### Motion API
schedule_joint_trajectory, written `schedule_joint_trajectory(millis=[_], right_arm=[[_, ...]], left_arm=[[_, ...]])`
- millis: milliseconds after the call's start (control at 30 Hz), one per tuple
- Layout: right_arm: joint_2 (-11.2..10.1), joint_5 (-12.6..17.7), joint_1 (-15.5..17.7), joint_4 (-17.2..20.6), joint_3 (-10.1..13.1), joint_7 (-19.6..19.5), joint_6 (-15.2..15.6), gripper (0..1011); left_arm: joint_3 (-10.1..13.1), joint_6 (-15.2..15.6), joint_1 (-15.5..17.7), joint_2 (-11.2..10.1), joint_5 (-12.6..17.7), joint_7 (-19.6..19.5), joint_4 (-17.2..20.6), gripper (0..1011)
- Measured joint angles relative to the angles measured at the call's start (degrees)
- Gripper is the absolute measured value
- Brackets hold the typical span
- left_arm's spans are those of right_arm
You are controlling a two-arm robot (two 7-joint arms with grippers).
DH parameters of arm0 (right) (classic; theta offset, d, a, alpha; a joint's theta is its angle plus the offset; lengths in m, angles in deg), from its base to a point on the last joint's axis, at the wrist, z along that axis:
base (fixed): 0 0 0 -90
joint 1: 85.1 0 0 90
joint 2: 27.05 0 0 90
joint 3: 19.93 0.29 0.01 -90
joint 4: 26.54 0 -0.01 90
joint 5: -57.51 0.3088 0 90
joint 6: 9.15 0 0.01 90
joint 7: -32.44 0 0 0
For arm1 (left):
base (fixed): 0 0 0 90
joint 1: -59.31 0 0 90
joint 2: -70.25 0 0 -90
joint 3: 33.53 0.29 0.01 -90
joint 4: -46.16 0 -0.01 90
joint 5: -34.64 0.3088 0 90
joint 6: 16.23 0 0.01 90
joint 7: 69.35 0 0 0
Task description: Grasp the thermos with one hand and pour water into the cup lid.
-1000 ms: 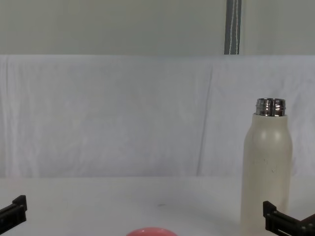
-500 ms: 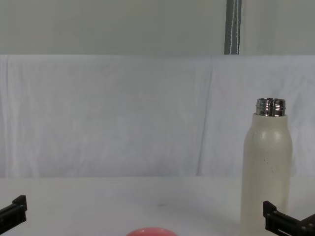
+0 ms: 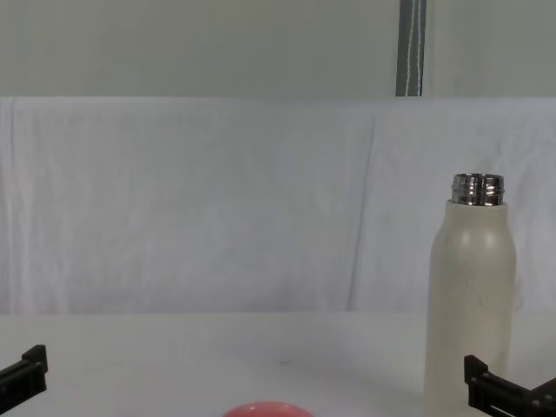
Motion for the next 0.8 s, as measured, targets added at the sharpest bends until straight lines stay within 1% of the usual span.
schedule_joint_trajectory(millis=[800], right_arm=[[0.0, 0.0, 0.0, 0.0, 0.0, 0.0, 0.0, 1002]], left_arm=[[0.0, 0.0, 0.0, 0.0, 0.0, 0.0, 0.0, 1001]])
